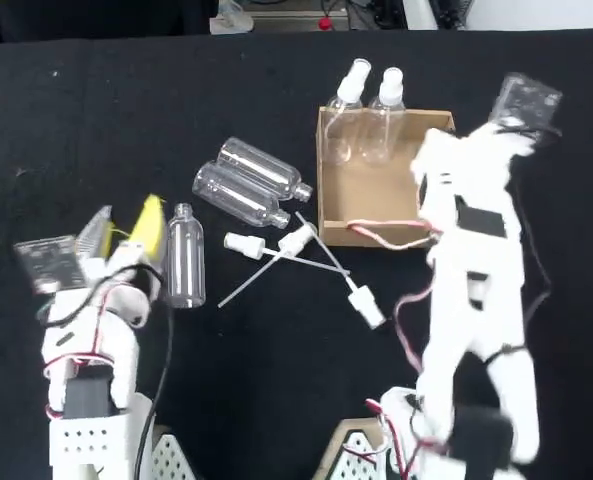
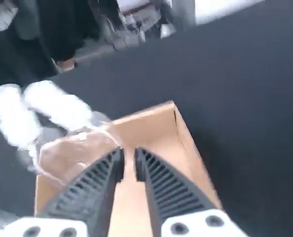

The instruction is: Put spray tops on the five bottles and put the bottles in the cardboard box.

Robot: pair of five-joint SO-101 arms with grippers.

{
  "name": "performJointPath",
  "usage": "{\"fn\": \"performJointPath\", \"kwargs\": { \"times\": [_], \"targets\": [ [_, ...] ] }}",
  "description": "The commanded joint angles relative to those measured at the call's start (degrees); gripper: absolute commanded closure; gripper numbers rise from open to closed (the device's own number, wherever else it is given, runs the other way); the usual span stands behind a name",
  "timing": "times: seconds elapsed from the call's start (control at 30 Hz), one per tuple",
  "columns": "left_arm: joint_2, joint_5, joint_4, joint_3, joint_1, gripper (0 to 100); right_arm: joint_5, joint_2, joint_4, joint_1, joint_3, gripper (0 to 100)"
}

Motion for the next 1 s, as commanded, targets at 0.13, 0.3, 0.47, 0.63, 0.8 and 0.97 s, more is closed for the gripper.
{"fn": "performJointPath", "kwargs": {
  "times": [0.13,0.3,0.47,0.63,0.8,0.97],
  "targets": [
    [-0.2,3.2,-10.9,4.1,-3.2,78,15.6,-12.1,22.3,-19.3,-7.0,98.3],
    [-0.1,3.2,-10.6,4.0,-3.3,78,16.8,-6.9,27.3,-35.9,-9.2,98.3],
    [-0.1,3.1,-10.5,4.0,-3.4,78,6.3,3.5,19.6,-42.0,-8.8,98.3],
    [-0.1,3.3,-10.7,4.0,-5.1,78,0.3,11.7,14.3,-44.3,-10.4,98.3],
    [-0.1,3.7,-13.1,4.0,-9.9,78,-3.3,14.5,14.2,-48.3,-14.7,98.2],
    [-0.1,3.7,-13.4,4.0,-9.9,78,-8.9,17.5,11.0,-51.1,-15.7,94.0]
  ]
}}
